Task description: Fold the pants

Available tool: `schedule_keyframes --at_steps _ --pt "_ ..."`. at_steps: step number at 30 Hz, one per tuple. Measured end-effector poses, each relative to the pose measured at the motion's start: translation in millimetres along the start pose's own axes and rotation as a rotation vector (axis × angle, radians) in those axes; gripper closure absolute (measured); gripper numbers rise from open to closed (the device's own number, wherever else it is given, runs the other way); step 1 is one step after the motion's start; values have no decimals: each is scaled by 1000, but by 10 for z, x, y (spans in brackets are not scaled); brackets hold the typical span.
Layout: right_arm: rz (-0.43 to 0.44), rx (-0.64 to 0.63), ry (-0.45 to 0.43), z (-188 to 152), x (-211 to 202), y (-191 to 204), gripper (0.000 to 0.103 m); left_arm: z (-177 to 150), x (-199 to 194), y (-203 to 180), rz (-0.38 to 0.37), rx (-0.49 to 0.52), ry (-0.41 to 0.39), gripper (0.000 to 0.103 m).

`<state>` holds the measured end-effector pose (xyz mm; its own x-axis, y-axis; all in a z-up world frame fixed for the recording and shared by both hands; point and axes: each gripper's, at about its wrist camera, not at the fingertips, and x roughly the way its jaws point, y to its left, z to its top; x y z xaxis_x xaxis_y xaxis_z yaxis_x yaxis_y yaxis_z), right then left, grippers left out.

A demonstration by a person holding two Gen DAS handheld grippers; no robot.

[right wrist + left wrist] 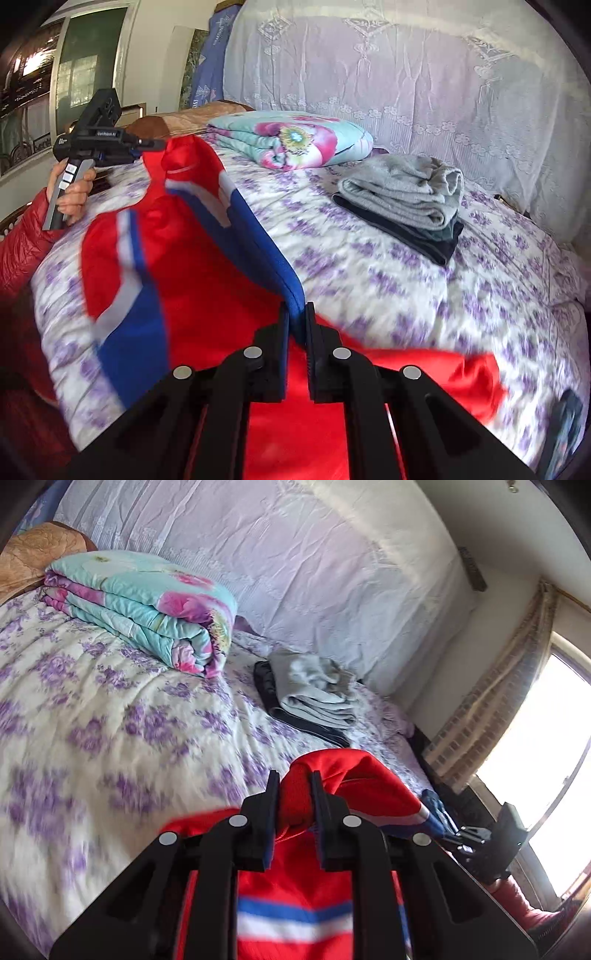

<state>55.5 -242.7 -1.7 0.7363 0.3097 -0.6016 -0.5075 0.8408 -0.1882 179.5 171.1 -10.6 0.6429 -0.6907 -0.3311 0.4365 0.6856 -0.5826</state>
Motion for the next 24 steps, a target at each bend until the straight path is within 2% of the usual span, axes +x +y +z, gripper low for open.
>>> schedule_keyframes --at_steps 3,5,6,7,9,11,14,17,21,22,24 --pt "11 -21 27 -308 -96 271 95 -246 -256 -9 -19 -52 11 77" --pt "-19 -79 66 -504 -35 448 95 -408 -394 122 26 -163 30 52" --pt "-24 -88 78 -572 -13 504 94 -460 -433 178 33 -205 35 49" --pt "-26 -89 83 -628 13 534 94 -540 -513 240 21 -263 32 47" --pt "-34 -87 75 -682 23 555 94 -644 -639 257 -16 -317 20 46" --pt "-34 -69 58 -697 6 550 94 -730 -731 197 -28 -353 14 36" --pt "-26 -45 43 -733 8 533 94 -823 -649 71 -10 -377 86 35" --pt "-28 -25 27 -782 -4 550 91 -883 -427 -31 -32 -411 159 35" --pt "-3 38 7 -818 -38 485 91 -892 -170 -16 63 -449 189 36" --pt "6 56 3 -825 -44 459 91 -887 -109 21 74 -474 189 38" --pt "12 82 3 -826 -43 421 92 -866 -52 63 98 -500 172 51"
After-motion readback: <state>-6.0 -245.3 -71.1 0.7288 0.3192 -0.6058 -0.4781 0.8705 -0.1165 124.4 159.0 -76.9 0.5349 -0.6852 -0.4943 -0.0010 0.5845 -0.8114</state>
